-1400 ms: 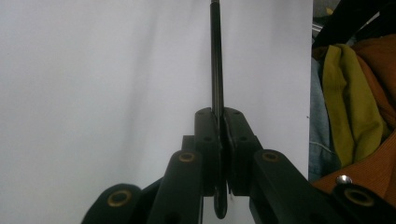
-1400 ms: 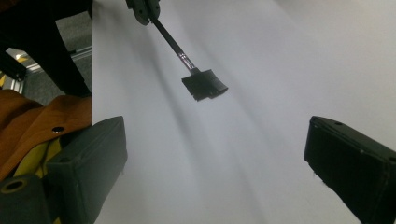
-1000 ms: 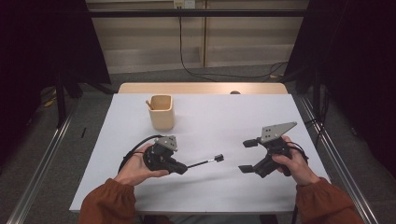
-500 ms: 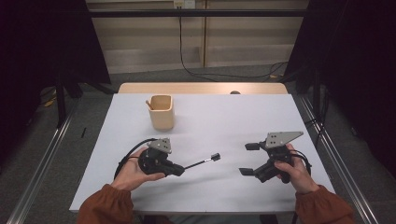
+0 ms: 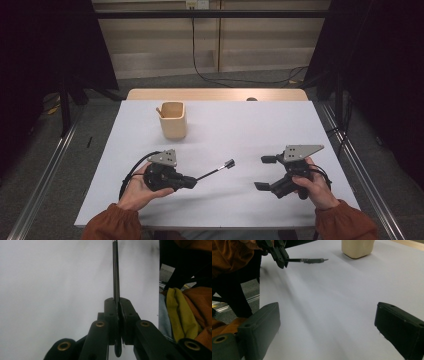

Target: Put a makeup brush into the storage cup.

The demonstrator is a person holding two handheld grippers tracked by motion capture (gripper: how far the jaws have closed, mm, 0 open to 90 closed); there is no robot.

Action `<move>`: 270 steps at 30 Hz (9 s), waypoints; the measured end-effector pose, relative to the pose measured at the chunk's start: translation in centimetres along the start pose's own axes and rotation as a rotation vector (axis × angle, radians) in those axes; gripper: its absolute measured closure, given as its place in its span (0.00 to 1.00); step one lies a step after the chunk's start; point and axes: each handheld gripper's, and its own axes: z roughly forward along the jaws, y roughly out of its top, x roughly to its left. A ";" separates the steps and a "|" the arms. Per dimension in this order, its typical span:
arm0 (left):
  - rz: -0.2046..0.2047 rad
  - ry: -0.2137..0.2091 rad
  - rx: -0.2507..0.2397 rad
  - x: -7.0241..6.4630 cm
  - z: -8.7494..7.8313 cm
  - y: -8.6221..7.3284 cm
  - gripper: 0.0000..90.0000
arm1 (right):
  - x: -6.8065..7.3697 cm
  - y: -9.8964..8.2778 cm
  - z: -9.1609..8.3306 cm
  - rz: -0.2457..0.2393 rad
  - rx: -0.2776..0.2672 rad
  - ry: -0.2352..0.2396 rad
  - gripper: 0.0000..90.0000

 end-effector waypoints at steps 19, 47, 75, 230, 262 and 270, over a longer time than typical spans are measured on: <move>0.001 0.028 -0.176 -0.7 1.0 -0.2 0.95 | 0.3 0.1 0.4 -0.004 -0.060 -0.013 0.07; 0.031 0.067 -0.367 -1.7 1.3 0.4 0.95 | 0.5 0.4 0.8 -0.009 -0.125 0.055 0.07; 0.057 0.039 -0.367 -2.2 3.7 2.0 0.95 | 0.6 3.3 1.5 -0.021 -0.152 0.136 0.31; 0.017 0.125 -0.368 -2.2 2.4 1.0 0.02 | -1.0 10.2 2.9 0.025 0.267 0.233 0.95; 0.038 0.095 -0.366 -2.6 5.4 3.0 0.07 | 0.0 12.6 4.8 -0.030 0.409 0.234 0.95; 0.031 0.085 -0.355 -2.8 6.5 3.6 0.13 | 0.0 12.6 5.2 -0.034 0.398 0.242 0.95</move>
